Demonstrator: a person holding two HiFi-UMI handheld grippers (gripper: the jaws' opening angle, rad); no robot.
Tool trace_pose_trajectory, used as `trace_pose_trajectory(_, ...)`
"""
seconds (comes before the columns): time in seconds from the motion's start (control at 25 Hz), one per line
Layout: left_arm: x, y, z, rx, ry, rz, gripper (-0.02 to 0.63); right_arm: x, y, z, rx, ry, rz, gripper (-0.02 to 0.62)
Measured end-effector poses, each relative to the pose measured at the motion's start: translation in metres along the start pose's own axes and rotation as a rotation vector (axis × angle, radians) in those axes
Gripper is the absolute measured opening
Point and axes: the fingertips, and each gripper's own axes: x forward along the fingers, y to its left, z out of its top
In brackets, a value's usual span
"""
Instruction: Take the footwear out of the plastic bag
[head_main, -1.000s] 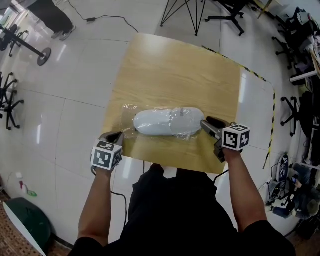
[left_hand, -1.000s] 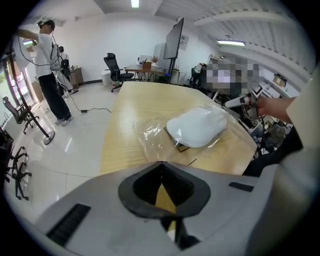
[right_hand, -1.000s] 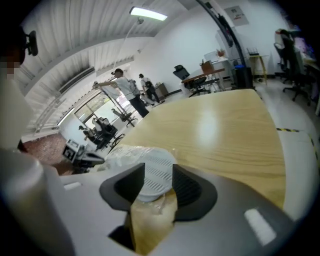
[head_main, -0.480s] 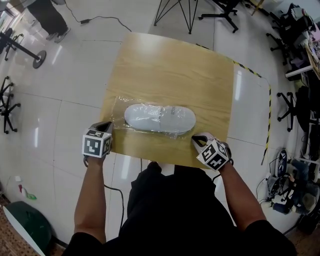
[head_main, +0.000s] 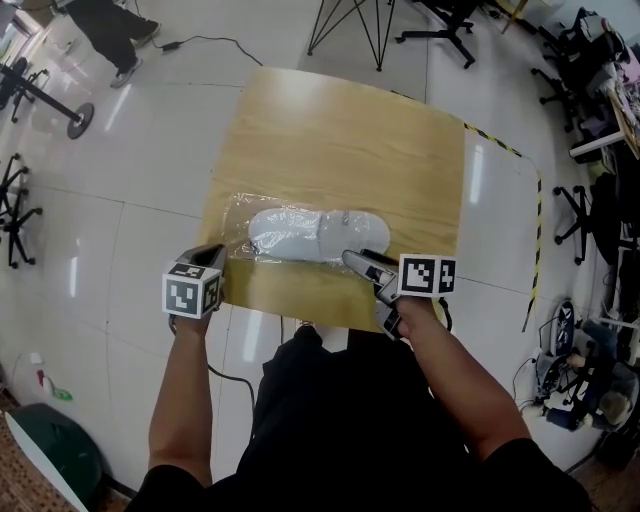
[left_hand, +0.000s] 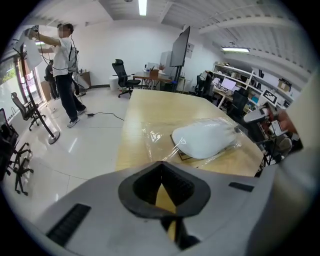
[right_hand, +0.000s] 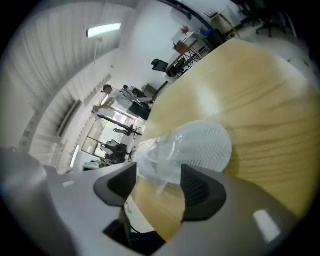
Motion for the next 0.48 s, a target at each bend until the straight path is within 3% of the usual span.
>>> trace_pose_trajectory(0.04,-0.001,0.001,0.000,-0.002,0.000,0.005,0.006,0.005,-0.006,-0.005,-0.025,0.034,-0.045,0.249)
trace_pose_trajectory(0.08,-0.002,0.002,-0.001,-0.012,-0.004,0.006,0.006,0.007,-0.009,-0.008,-0.033,0.048,-0.056,0.168)
trace_pose_trajectory(0.16,-0.002,0.002,-0.001,-0.048,-0.016,-0.008,0.006,0.001,-0.003,-0.008,0.000,0.014,0.040,0.002)
trace_pose_trajectory(0.24,-0.002,0.004,-0.003,-0.094,-0.027,-0.039,0.006,-0.007,0.013,-0.009,0.050,-0.021,0.227,0.002)
trace_pose_trajectory(0.36,0.000,0.007,-0.005,-0.184,-0.043,-0.119,0.006,-0.013,0.021,-0.022,0.115,0.007,0.459,0.002)
trace_pose_trajectory(0.4,0.002,0.007,-0.006,-0.217,-0.043,-0.148,0.006,-0.013,0.017,-0.027,0.140,0.029,0.495,0.002)
trace_pose_trajectory(0.48,0.005,0.006,-0.009,-0.279,-0.038,-0.198,0.006,-0.011,0.000,-0.038,0.154,0.069,0.465,0.002)
